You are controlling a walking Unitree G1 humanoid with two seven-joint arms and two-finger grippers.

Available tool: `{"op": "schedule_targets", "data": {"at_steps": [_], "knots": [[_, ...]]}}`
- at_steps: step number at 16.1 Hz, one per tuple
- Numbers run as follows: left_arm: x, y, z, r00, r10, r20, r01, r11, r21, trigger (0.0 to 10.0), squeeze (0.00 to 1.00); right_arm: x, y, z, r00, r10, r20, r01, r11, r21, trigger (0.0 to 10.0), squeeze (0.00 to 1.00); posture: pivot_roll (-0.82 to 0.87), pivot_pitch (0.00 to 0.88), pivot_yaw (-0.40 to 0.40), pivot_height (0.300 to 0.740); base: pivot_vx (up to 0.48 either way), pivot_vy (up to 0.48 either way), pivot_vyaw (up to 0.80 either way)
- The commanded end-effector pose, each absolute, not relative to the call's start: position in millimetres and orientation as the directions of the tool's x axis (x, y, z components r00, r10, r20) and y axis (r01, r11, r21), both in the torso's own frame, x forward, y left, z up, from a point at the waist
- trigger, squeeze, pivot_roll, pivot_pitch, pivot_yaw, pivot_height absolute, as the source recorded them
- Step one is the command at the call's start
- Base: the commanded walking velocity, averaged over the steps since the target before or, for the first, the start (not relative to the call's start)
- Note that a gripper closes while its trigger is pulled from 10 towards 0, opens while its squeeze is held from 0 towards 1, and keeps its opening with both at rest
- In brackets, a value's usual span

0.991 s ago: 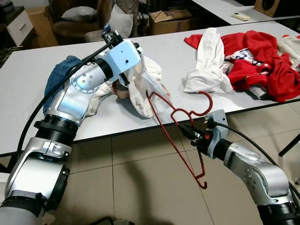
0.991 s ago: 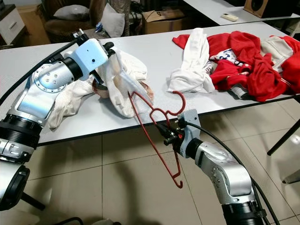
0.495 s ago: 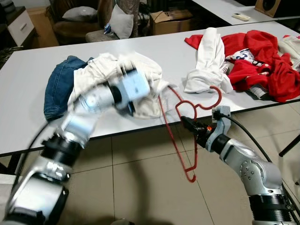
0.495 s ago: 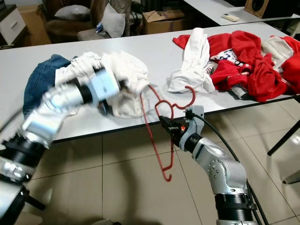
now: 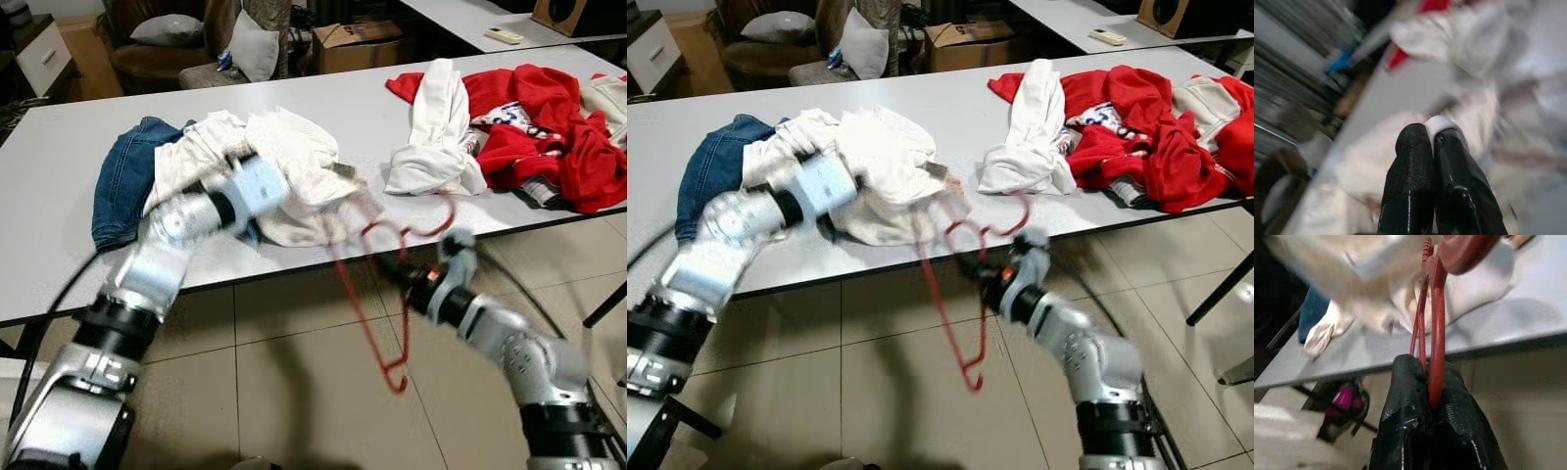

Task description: Hang hanger

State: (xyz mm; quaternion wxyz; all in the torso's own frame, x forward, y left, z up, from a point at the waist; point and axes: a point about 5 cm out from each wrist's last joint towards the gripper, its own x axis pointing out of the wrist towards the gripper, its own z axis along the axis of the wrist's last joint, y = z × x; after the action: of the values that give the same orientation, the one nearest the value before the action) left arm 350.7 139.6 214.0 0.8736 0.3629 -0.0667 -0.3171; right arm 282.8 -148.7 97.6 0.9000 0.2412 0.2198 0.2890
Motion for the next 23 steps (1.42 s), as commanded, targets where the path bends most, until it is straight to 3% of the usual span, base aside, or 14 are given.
{"op": "schedule_targets", "data": {"at_steps": [1, 3, 5, 6, 8, 10, 12, 14, 19, 23], "knots": [[350.0, 137.0, 234.9, 0.784, -0.621, -0.012, 0.461, 0.568, 0.682, 0.0, 0.00, 281.9, -146.1, 101.4, 0.721, 0.647, -0.250, -0.437, 0.703, 0.561, 10.0, 0.00, -0.13, 0.000, 0.068, 0.740, 0.000, 0.000, 0.00], [345.2, 129.7, 248.6, 0.747, -0.661, 0.070, 0.441, 0.571, 0.693, 0.0, 0.00, 279.5, -143.9, 98.0, 0.690, 0.672, -0.270, -0.449, 0.690, 0.568, 10.0, 0.00, -0.12, 0.000, 0.062, 0.740, 0.000, 0.000, 0.00], [339.8, 124.4, 245.8, 0.702, -0.712, 0.026, 0.510, 0.528, 0.679, 0.0, 0.00, 282.8, -145.8, 98.7, 0.708, 0.657, -0.257, -0.436, 0.694, 0.573, 10.0, 0.00, -0.12, 0.000, 0.064, 0.740, 0.000, 0.000, 0.00], [336.1, 122.8, 239.9, 0.671, -0.741, -0.028, 0.559, 0.481, 0.675, 0.0, 0.00, 285.4, -146.8, 101.0, 0.722, 0.649, -0.239, -0.425, 0.689, 0.587, 10.0, 0.00, -0.12, 0.000, 0.066, 0.740, 0.000, 0.000, 0.00], [324.4, 126.1, 210.6, 0.580, -0.765, -0.280, 0.687, 0.276, 0.672, 0.0, 0.00, 297.3, -152.2, 109.1, 0.786, 0.596, -0.163, -0.348, 0.645, 0.680, 10.0, 0.00, -0.12, 0.000, 0.070, 0.740, 0.000, 0.000, 0.00], [330.7, 135.4, 198.7, 0.637, -0.694, -0.336, 0.672, 0.286, 0.683, 0.0, 0.00, 304.8, -151.0, 122.1, 0.817, 0.574, -0.052, -0.334, 0.545, 0.769, 10.0, 0.00, -0.11, 0.000, 0.072, 0.740, 0.000, 0.000, 0.00], [330.7, 130.9, 198.3, 0.633, -0.701, -0.328, 0.683, 0.306, 0.664, 0.0, 0.00, 306.7, -146.8, 124.5, 0.822, 0.570, -0.015, -0.330, 0.497, 0.802, 10.0, 0.00, -0.11, 0.000, 0.075, 0.740, 0.000, 0.000, 0.00], [323.3, 117.0, 207.3, 0.561, -0.785, -0.261, 0.765, 0.372, 0.527, 0.0, 0.00, 312.8, -138.3, 119.7, 0.839, 0.544, -0.029, -0.310, 0.519, 0.796, 10.0, 0.00, -0.11, 0.000, 0.080, 0.740, 0.000, 0.000, 0.00], [308.8, 109.7, 205.6, 0.414, -0.851, -0.323, 0.874, 0.272, 0.404, 0.0, 0.00, 330.5, -128.0, 141.3, 0.877, 0.456, 0.153, -0.297, 0.263, 0.918, 10.0, 0.00, -0.09, 0.000, 0.089, 0.740, 0.000, 0.000, 0.00], [298.9, 111.3, 199.5, 0.331, -0.850, -0.410, 0.920, 0.194, 0.341, 0.0, 0.00, 345.4, -110.5, 145.6, 0.907, 0.400, 0.131, -0.253, 0.271, 0.929, 10.0, 0.00, -0.08, 0.000, 0.097, 0.740, 0.000, 0.000, 0.00]]}}
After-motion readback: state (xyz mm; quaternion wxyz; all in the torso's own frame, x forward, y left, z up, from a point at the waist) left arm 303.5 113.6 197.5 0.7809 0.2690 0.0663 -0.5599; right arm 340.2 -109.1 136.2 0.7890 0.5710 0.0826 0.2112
